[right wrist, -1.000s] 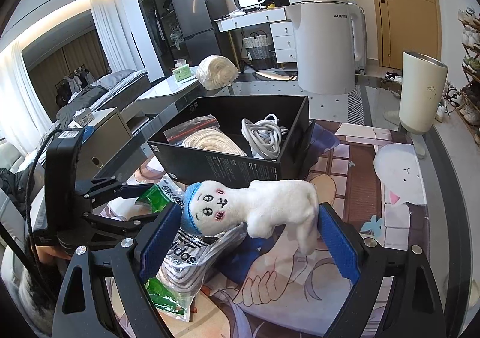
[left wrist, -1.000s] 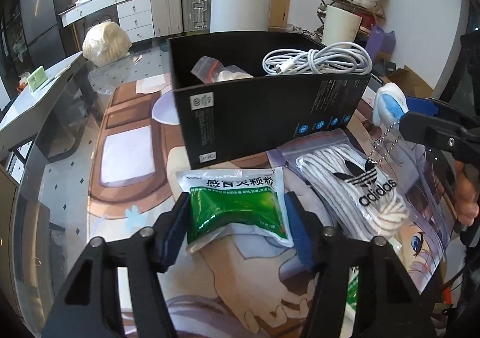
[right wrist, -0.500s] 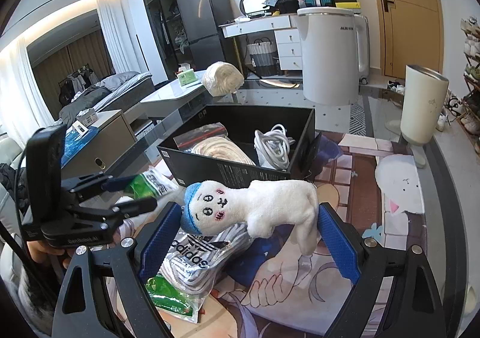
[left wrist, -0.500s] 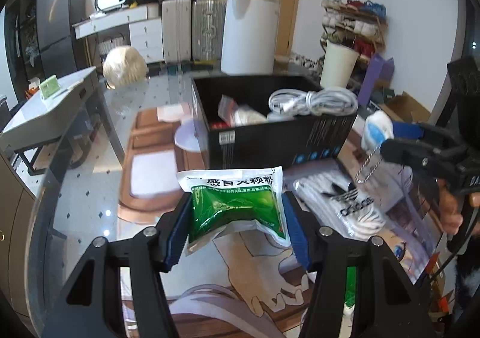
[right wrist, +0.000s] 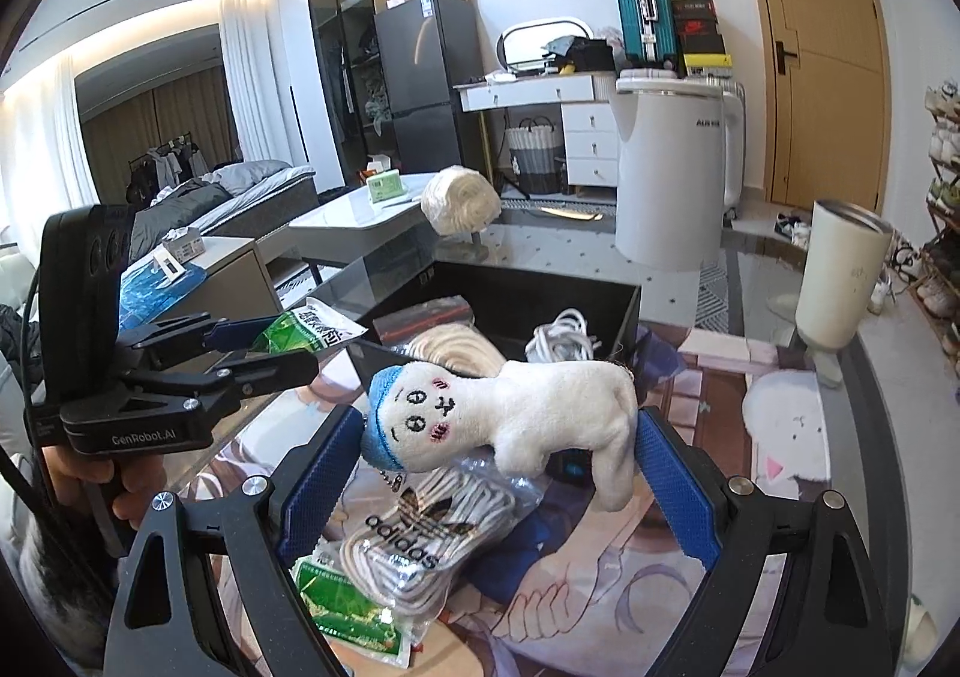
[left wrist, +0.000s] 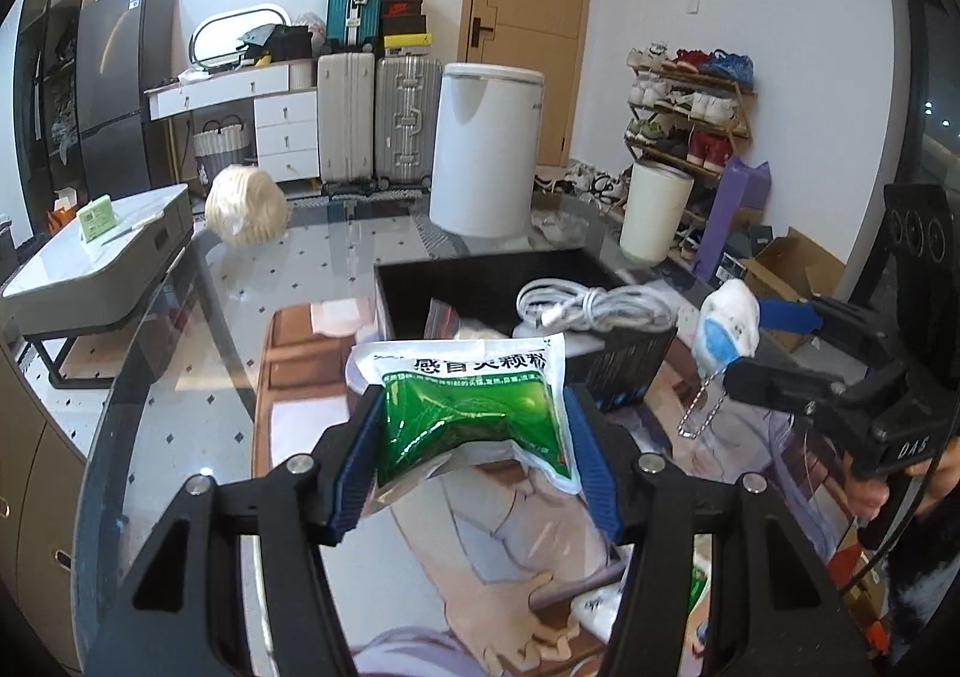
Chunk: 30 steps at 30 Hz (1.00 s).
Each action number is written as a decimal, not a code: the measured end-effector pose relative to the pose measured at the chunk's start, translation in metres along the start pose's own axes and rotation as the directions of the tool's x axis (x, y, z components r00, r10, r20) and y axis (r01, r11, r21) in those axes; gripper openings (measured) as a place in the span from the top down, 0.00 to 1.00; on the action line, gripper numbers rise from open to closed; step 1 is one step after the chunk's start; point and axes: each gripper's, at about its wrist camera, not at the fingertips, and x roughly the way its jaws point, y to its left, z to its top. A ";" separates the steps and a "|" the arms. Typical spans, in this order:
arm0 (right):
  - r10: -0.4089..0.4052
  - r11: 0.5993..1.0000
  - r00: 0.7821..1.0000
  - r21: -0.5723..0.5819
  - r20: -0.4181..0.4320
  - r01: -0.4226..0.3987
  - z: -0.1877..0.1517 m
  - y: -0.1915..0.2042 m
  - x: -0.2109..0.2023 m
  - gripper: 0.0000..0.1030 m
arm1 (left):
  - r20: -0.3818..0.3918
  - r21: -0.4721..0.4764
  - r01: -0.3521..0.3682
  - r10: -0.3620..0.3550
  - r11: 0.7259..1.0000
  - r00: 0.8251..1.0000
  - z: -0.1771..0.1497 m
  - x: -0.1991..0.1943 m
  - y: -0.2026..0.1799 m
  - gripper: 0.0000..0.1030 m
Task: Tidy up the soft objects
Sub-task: 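Carry both items over the black box and open the right tool to drop the doll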
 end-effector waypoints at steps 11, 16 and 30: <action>-0.066 0.995 0.997 -0.073 0.032 0.068 0.026 0.003 0.023 0.11 | 0.046 -0.013 0.018 -0.017 1.000 0.999 0.026 0.018 0.004 0.44; -0.071 0.991 0.997 -0.117 0.012 0.072 0.034 0.005 0.042 0.11 | 0.052 -0.012 0.013 -0.012 1.000 0.999 0.034 0.025 0.007 0.44; -0.082 0.980 0.995 -0.184 -0.048 0.072 0.050 0.007 0.084 0.11 | 0.043 -0.007 0.017 -0.017 1.000 0.999 0.048 0.048 0.013 0.44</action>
